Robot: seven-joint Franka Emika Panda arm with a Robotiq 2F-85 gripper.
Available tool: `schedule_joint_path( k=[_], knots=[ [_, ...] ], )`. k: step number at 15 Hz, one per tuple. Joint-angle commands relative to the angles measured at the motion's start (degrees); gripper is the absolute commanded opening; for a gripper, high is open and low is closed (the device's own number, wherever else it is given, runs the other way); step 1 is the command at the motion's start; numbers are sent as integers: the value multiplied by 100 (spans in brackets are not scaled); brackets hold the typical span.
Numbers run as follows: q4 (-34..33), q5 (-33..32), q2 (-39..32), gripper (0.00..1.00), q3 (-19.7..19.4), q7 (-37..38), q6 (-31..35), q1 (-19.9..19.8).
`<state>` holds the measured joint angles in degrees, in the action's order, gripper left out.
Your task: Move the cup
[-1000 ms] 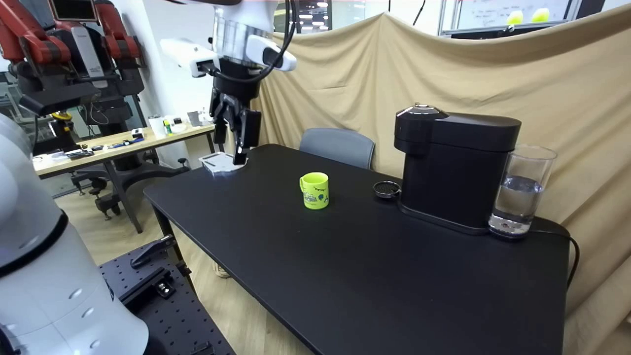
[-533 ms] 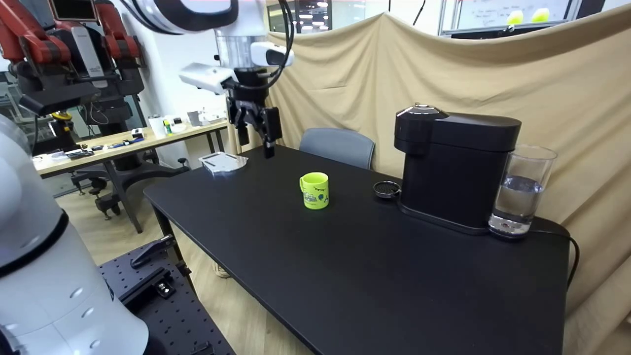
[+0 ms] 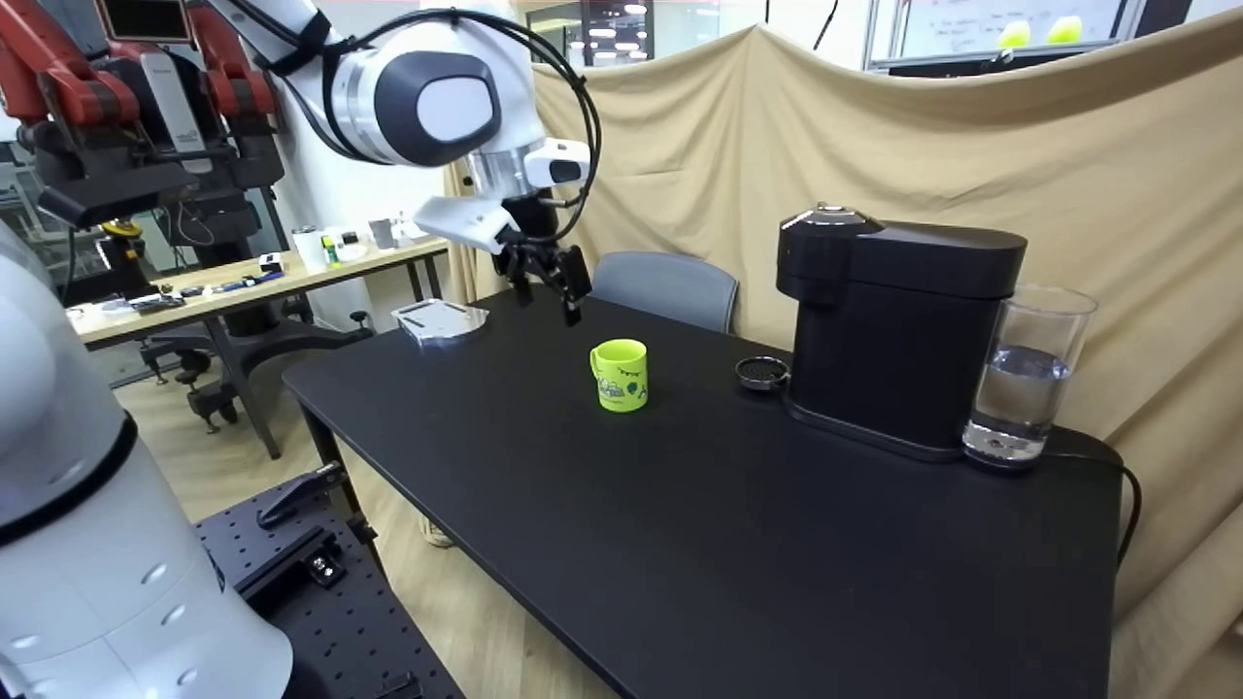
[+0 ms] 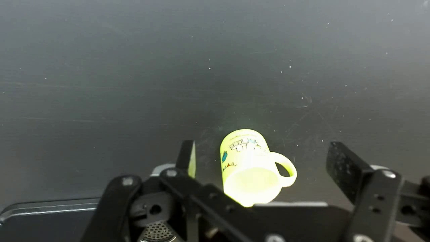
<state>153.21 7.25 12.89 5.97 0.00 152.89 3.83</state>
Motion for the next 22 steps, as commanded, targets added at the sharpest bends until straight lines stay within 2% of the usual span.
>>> schedule_joint_path(
  k=[1,3,6,12,19,20,22],
  knots=[
    [5,-42,67,100,-91,30,-28,75],
    [-21,-183,105,100,-58,127,-47,5],
    [-533,-436,-364,100,-39,342,-299,-117],
    [-2173,-1238,-1805,100,-79,1062,-930,-194],
    [-3548,-794,-3387,100,-135,794,-753,-9],
    [-3061,-867,-2931,100,-166,733,-693,4],
    [-3326,-805,-3273,100,-168,728,-673,21]
  ],
)
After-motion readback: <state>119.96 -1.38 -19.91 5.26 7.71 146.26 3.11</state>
